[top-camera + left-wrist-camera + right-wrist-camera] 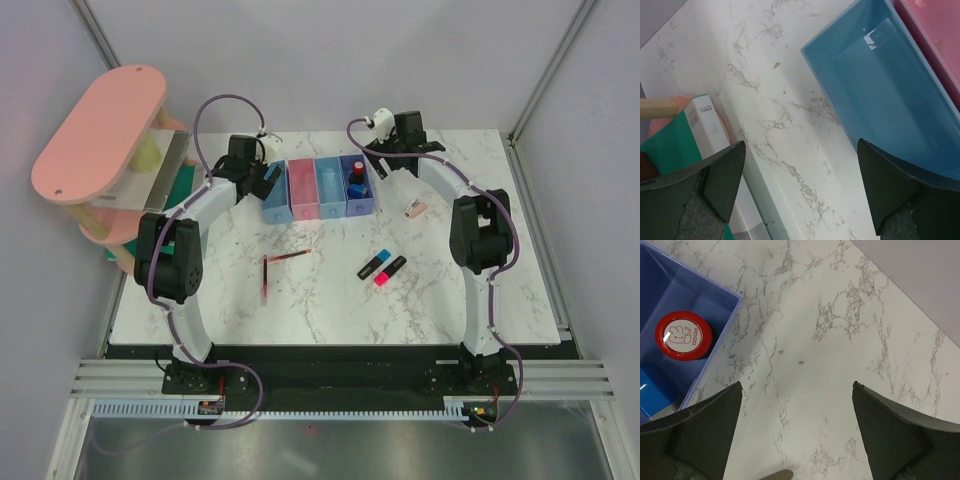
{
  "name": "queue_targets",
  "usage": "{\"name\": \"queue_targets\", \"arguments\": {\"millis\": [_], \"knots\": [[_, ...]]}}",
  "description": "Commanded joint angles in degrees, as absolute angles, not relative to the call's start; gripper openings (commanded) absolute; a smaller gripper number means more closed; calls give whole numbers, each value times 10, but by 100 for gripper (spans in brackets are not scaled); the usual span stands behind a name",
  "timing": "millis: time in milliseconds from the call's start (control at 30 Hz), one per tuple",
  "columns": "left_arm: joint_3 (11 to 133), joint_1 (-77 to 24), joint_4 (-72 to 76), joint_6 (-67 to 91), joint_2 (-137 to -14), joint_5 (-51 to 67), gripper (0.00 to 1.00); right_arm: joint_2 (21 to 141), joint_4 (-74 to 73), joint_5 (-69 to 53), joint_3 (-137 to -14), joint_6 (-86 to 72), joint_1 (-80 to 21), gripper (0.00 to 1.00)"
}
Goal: Sort the stationery into containers
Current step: Move the storage box to the center of the board.
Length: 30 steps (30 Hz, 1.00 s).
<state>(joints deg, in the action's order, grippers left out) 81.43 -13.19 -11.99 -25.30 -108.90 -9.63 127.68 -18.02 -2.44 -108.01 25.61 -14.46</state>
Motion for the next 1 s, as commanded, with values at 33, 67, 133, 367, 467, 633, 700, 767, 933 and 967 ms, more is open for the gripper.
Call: {"name": "queue_targets", "arguments": {"millis": [33,67,133,367,467,633,700,767,933,967], "knots": [[814,-133,-84,-234,-1065,-47,100,1273,-159,-4,-1089,243,-146,98],[821,-134,-84,-236,-1077,-49,100,1272,-157,-4,-1088,242,-146,98],[830,-136,-84,-239,-1088,-51,100,1272,-155,-4,-1085,238,-146,98],[888,-155,-83,-249,-1152,-54,100,1274,-149,18,-1078,236,-145,98],[911,-163,-84,-251,-1179,-56,100,1278,-149,14,-1074,234,-145,98],[941,-177,-94,-259,-1206,-56,100,1288,-148,6,-1067,230,-149,98],[950,-180,-95,-263,-1210,-56,100,1292,-148,2,-1061,234,-152,98],[957,-183,-98,-265,-1215,-56,100,1295,-149,1,-1056,236,-158,98],[962,-187,-101,-268,-1219,-50,100,1301,-147,-15,-1047,232,-166,98],[962,-191,-101,-271,-1220,-49,100,1301,-144,-17,-1045,229,-167,98]]}}
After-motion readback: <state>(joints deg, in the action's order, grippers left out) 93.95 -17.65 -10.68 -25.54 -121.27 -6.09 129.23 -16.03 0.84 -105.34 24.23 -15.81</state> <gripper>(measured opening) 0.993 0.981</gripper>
